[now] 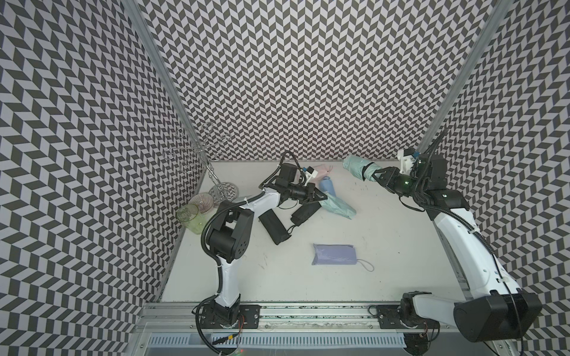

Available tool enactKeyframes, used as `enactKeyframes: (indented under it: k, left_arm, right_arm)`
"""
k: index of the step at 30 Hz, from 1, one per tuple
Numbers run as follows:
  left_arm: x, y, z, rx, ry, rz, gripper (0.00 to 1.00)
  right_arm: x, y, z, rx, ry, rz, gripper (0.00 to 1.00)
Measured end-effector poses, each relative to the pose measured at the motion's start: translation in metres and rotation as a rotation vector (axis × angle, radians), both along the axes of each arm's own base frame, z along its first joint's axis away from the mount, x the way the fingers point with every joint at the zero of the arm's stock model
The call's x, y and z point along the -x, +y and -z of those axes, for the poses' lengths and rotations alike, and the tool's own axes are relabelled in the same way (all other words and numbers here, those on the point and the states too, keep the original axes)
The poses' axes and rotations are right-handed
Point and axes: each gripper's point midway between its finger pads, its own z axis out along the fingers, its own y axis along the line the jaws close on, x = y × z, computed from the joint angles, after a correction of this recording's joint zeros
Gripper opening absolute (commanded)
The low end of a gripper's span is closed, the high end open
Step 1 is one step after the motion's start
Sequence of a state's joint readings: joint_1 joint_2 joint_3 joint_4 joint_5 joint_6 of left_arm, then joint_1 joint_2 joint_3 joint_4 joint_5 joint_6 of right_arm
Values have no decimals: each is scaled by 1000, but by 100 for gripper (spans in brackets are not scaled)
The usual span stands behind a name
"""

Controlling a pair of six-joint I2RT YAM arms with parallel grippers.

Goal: Take umbrellas out of sleeves
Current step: Place the umbrella sleeve at the center of the board.

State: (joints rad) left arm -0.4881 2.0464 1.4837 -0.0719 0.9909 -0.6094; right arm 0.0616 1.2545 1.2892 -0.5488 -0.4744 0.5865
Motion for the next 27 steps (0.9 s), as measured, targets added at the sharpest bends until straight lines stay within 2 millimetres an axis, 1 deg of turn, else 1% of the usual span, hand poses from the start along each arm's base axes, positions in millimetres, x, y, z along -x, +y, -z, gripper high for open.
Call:
enactKeyframes:
  k: [2, 8, 11, 14, 16, 18, 21, 22, 24, 27]
  left_arm:
    - [-1, -21, 9, -4, -7, 28, 5]
    - [-16, -68, 27, -3, -47, 73, 6]
    - [-23, -83, 38, -9, -57, 82, 7]
    - [-28, -90, 51, -18, -50, 83, 10]
    - [-30, -92, 60, -25, -38, 81, 18]
    - [-30, -91, 69, -35, -21, 80, 24]
    - [-30, -90, 80, -49, 3, 77, 39]
    - [-30, -90, 81, -51, 7, 76, 47]
    - [-29, -90, 80, -48, 11, 79, 56]
    - [-29, -91, 76, -41, -1, 84, 76]
  right_arm:
    - [2, -2, 4, -4, 13, 14, 11]
    - [12, -9, 5, -2, 13, 59, 11]
    - [18, -12, 5, 3, 5, 76, 11]
    - [20, -15, 8, 7, 10, 92, 11]
    - [21, -17, 11, 10, 17, 101, 11]
    - [21, -19, 14, 14, 23, 109, 11]
    - [20, -21, 18, 18, 33, 119, 11]
    - [21, -22, 20, 19, 36, 121, 11]
    - [21, -23, 24, 20, 44, 124, 11]
    - [23, -24, 29, 21, 55, 128, 11]
